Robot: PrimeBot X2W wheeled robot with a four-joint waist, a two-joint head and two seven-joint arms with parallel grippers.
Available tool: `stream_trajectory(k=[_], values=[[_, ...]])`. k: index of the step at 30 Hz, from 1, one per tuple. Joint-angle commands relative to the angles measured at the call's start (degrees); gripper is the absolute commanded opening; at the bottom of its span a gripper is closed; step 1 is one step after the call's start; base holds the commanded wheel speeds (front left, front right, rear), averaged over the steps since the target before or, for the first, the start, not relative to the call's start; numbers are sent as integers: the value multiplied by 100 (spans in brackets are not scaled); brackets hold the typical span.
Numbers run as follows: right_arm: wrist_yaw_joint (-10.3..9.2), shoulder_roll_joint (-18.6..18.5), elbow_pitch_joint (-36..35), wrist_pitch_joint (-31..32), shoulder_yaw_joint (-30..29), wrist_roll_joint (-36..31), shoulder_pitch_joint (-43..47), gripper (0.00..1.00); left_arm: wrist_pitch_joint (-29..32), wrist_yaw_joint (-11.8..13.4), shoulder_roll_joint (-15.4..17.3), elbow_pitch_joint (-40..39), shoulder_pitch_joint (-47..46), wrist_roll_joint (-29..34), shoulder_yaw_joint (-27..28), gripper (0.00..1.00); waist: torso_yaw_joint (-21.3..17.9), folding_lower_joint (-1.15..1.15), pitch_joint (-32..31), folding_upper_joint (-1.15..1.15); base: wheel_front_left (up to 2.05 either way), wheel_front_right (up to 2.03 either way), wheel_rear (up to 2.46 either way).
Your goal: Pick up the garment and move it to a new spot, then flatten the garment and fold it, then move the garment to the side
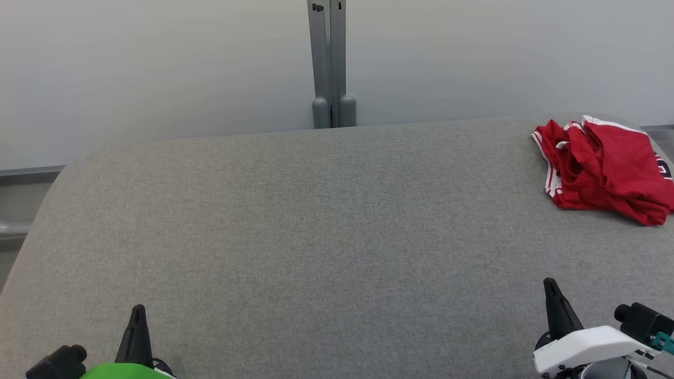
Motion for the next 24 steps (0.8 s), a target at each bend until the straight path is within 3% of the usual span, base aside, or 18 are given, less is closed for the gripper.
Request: stream_trajectory(k=[1,24], values=[[-2,-18,-104,57,-44,214,-169,0,41,-4,8,-103,-213,-206,36,0,-4,0,8,0,0,0,0],[-3,61,-160,520,-229,1836,-400,0,498,-8,-82,-254,-425,-1831,140,0,-49,0,122,0,0,0,0]])
